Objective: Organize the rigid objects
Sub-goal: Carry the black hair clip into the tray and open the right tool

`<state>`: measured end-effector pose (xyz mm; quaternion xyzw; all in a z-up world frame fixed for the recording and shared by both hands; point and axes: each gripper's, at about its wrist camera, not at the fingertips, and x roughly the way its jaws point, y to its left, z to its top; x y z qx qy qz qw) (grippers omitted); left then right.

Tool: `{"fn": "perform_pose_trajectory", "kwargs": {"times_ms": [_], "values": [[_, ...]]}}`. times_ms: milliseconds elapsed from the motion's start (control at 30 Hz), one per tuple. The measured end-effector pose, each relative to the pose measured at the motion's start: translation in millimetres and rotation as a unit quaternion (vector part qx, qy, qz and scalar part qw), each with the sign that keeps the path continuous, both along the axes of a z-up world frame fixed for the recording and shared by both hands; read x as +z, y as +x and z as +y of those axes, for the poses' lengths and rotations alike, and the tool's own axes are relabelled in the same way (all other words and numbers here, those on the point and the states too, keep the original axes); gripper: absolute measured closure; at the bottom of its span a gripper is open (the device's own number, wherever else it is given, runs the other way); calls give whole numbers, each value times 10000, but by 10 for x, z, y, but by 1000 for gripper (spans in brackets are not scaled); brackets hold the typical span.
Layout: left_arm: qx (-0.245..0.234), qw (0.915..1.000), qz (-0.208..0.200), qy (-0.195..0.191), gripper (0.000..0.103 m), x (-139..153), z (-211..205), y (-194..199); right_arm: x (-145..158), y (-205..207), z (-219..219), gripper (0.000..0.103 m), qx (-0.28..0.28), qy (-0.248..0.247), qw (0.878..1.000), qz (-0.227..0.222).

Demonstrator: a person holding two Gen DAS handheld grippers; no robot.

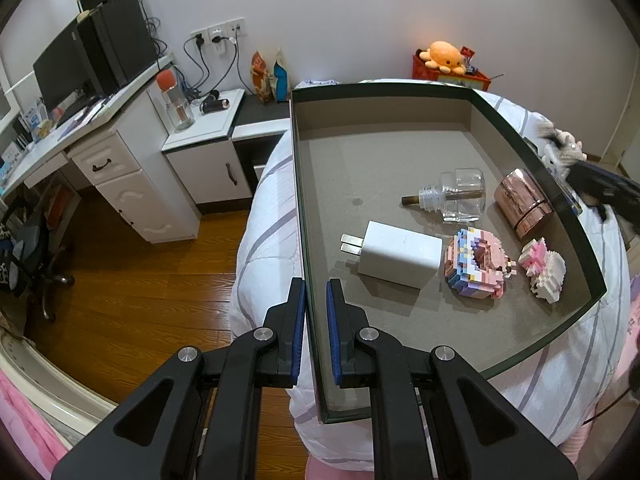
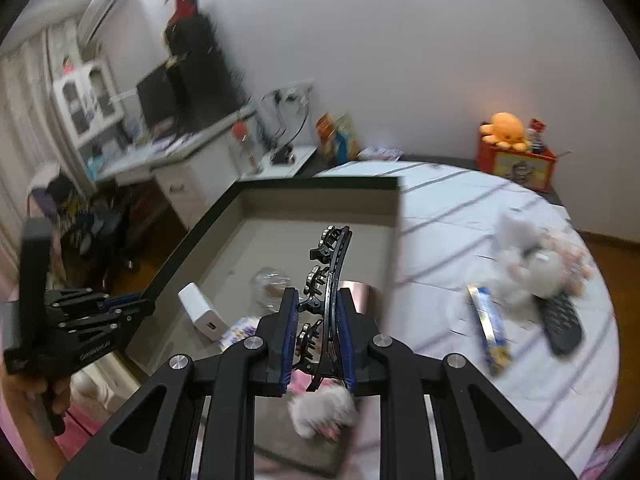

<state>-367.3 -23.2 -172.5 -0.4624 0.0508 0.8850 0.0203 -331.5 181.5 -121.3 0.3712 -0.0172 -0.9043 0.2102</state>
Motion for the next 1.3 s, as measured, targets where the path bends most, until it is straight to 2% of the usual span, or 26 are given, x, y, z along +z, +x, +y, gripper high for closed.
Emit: {"fn": "perform_pose_trajectory", "kwargs": {"times_ms": [67,267,567,667,767,800,867,900,1100,1300], "values": [[-8,10000,3,3,94,0,-6,1,-87,-128,-215,84,114,282,9994,-135],[-38,10000,20,35,94,-6,-17,7,-267,-284,-474,84,62,1097,9933,-344],[-60,10000,33,-7,94,-7,-16,12,-358,-349,-710,84,504,1071,9912,-587],[-61,10000,29,5,94,-4,-24,13,-374,-412,-668,83,306,1138,9914,-566],[-61,10000,33,-12,93,-5,-23,15,-357,-468,-608,82,199,974,9930,-634],[-63,10000,32,-16,93,-6,-22,15,-340,-471,-606,79,143,1051,9928,-551],[-61,10000,35,-6,93,-6,-20,17,-316,-456,-589,45,-46,1220,9915,-443],[-62,10000,33,-10,93,-6,-19,16,-294,-438,-570,42,-65,1128,9928,-403],[-68,10000,40,-33,93,-6,-13,16,-89,-302,-403,42,-206,867,9960,-31],[-66,10000,41,-21,93,-9,-13,15,182,-99,111,42,-707,642,9948,340]]}}
